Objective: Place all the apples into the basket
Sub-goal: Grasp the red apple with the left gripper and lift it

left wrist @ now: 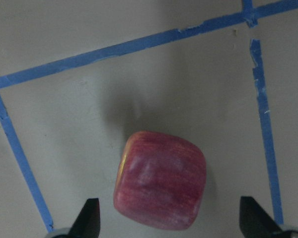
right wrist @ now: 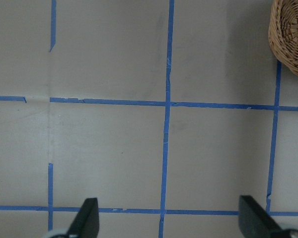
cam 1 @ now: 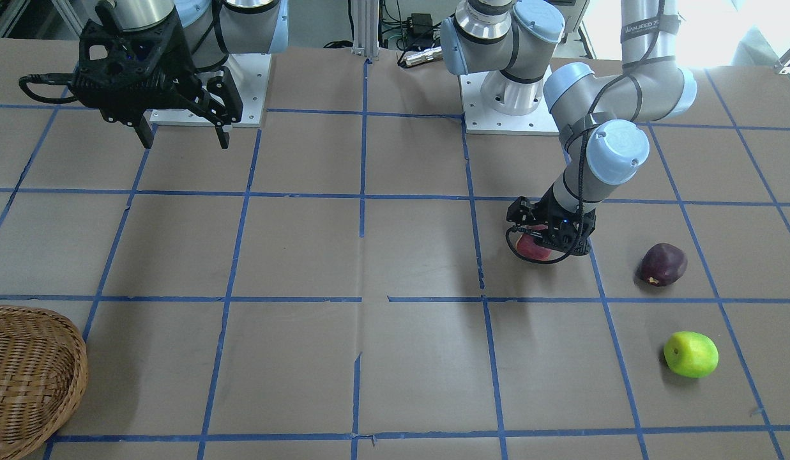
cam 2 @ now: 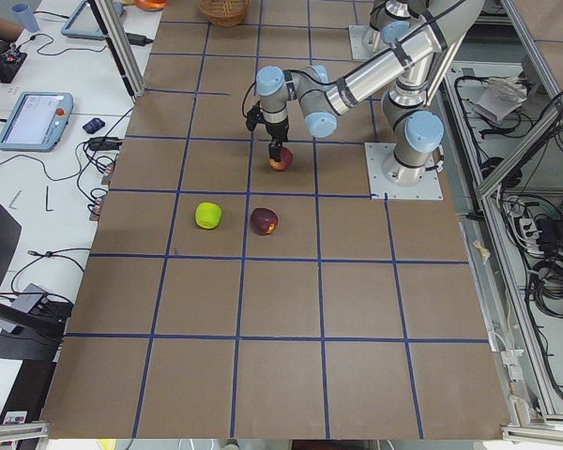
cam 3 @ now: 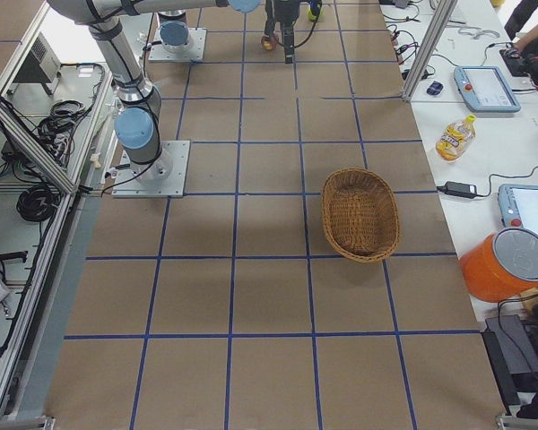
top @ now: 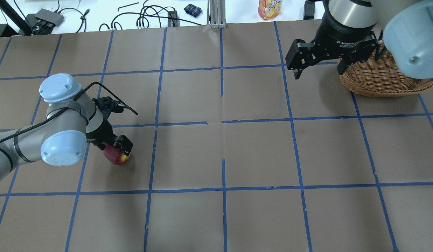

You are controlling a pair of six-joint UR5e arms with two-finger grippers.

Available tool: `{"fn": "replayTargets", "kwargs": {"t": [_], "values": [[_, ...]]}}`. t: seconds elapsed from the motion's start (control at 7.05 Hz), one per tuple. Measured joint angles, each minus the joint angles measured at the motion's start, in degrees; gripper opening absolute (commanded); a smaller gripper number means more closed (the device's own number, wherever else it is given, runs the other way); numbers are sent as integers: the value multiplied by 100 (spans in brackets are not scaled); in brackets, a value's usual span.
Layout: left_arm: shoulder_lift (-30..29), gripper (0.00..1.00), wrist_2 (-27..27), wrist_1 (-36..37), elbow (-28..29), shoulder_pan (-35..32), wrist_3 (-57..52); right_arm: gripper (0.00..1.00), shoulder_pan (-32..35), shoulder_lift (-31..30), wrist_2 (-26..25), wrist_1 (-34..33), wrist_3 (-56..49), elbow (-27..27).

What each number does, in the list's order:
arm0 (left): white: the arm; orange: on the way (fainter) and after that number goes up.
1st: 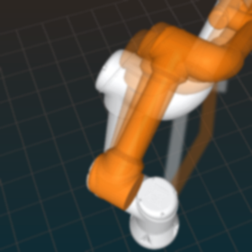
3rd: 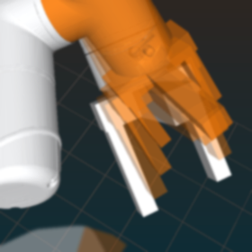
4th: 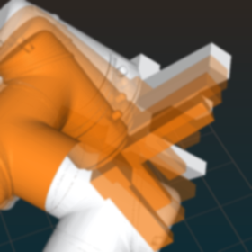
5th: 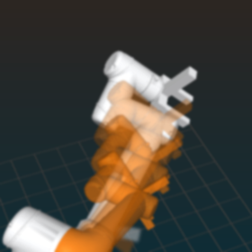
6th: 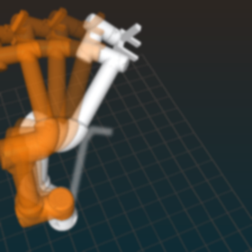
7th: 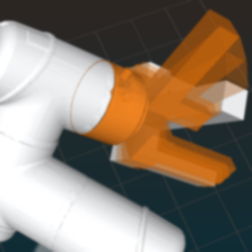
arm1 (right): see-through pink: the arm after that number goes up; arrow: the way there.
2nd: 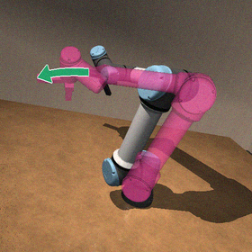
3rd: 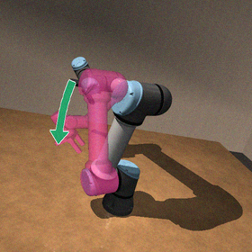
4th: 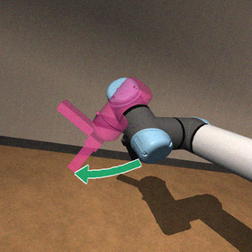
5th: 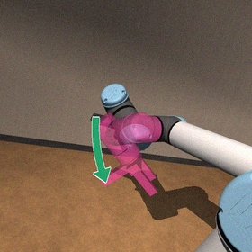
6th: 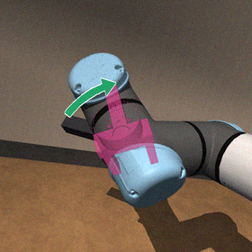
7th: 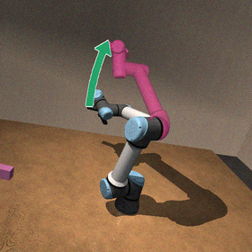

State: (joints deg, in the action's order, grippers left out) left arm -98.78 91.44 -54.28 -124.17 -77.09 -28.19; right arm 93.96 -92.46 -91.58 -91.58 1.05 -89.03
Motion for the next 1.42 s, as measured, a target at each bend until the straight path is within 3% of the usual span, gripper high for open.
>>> {"fn": "replayTargets", "kwargs": {"t": [0.14, 0.28, 0.71, 0.99, 1.42], "values": [[-92, 35, -14, 376, -138, 16, -17, 100, 0, 0, 0, 0, 0, 0], [-137, 4, -6, 758, -224, 16, -35, 100, 0, 2, 0, -4, 0, 0], [39, 4, -286, 977, -59, -269, 493, 100, -3, -1, 0, -9, 0, 0], [-93, 4, -539, 973, 441, -1425, 2557, 100, 1, 2, 0, -13, 0, 0], [-866, 6, -1885, 1810, 1165, -3290, 6667, 100, -1, 4, 0, -5, -2, 0]]}}
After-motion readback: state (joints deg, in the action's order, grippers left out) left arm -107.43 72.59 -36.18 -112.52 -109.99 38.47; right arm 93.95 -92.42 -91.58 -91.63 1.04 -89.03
